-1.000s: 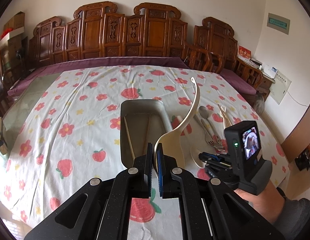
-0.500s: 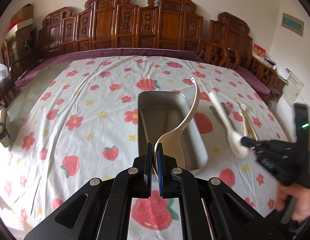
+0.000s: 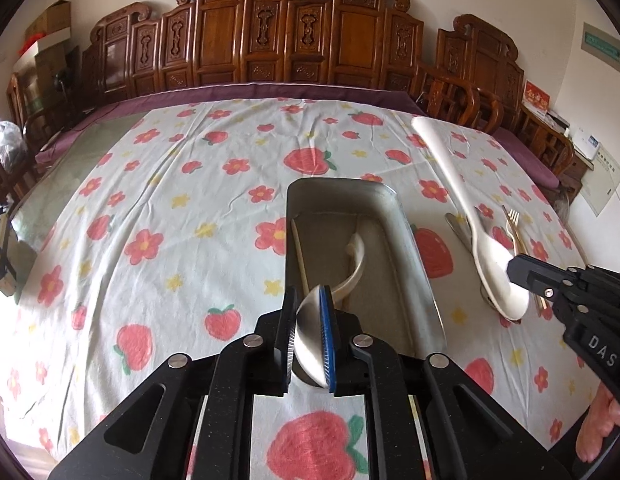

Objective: Organize utensils
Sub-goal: 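Release the ladle into the tray with the left tool while the right tool drops its spoon in, then reach the right tool to the utensils and grasp a light wooden chopstick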

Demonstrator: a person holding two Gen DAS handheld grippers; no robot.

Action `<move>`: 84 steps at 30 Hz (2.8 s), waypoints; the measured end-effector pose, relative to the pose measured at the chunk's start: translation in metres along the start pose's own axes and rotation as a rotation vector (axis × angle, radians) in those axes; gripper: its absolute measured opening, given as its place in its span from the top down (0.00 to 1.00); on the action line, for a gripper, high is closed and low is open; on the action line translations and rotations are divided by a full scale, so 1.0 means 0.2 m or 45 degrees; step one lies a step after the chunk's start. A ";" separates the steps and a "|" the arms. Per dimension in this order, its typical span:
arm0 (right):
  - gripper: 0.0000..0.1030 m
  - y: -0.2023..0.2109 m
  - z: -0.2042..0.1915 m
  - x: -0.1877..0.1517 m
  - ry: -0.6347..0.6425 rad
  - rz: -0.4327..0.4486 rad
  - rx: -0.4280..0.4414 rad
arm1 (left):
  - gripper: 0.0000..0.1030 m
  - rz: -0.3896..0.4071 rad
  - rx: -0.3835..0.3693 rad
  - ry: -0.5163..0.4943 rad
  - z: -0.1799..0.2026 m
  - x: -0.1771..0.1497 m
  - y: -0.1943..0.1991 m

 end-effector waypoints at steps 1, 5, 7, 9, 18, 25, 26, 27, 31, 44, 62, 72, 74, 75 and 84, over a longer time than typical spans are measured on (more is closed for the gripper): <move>0.98 -0.02 -0.01 0.00 0.004 -0.005 0.007 | 0.90 0.003 0.000 0.005 -0.01 -0.01 0.01; 0.98 -0.09 -0.06 0.01 0.017 -0.029 0.020 | 0.90 0.009 -0.015 0.010 -0.03 -0.02 0.02; 0.98 -0.13 -0.06 0.00 0.008 -0.041 0.028 | 0.90 0.014 -0.029 0.006 -0.04 -0.02 0.03; 0.98 -0.17 -0.06 0.00 -0.010 -0.055 0.038 | 0.90 0.019 -0.031 0.001 -0.04 -0.01 0.04; 0.96 -0.29 -0.12 0.01 -0.034 -0.104 0.104 | 0.90 0.068 0.012 -0.017 -0.10 0.02 0.09; 0.84 -0.27 -0.14 -0.02 -0.002 -0.100 0.192 | 0.90 0.066 0.019 -0.022 -0.10 0.01 0.10; 0.84 -0.25 -0.13 -0.02 0.004 -0.098 0.195 | 0.89 0.066 0.018 -0.026 -0.10 0.01 0.10; 0.84 -0.23 -0.12 -0.03 0.013 -0.094 0.194 | 0.88 0.067 0.017 -0.030 -0.09 0.01 0.11; 0.84 -0.11 -0.03 -0.08 0.052 -0.068 0.170 | 0.82 0.087 0.010 -0.057 -0.04 0.00 0.14; 0.82 0.33 0.59 -0.32 0.027 -0.004 -0.056 | 0.36 0.171 -0.104 -0.196 0.36 -0.02 0.28; 0.75 0.28 1.11 -0.47 -0.162 -0.038 -0.109 | 0.28 0.088 -0.194 -0.343 0.86 -0.19 0.22; 0.75 0.08 1.22 -0.36 -0.228 -0.096 -0.143 | 0.28 0.044 -0.193 -0.375 0.95 -0.23 0.18; 0.75 0.05 1.24 -0.35 -0.243 -0.113 -0.150 | 0.28 0.037 -0.193 -0.379 0.96 -0.24 0.17; 0.75 0.03 1.25 -0.35 -0.245 -0.122 -0.157 | 0.28 0.037 -0.193 -0.381 0.97 -0.24 0.17; 0.94 0.07 1.30 -0.39 -0.233 -0.194 -0.224 | 0.28 0.024 -0.183 -0.397 0.99 -0.21 0.12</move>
Point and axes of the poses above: each gripper's, at about its wrist camera, not at the fingertips, and y roughly against the way its jaws point, z to its right, x to its top, the point moved 4 cm from there along -y, roughly the way its jaws point, and after that the axes turned 13 degrees about x, right-handed, at the moved point
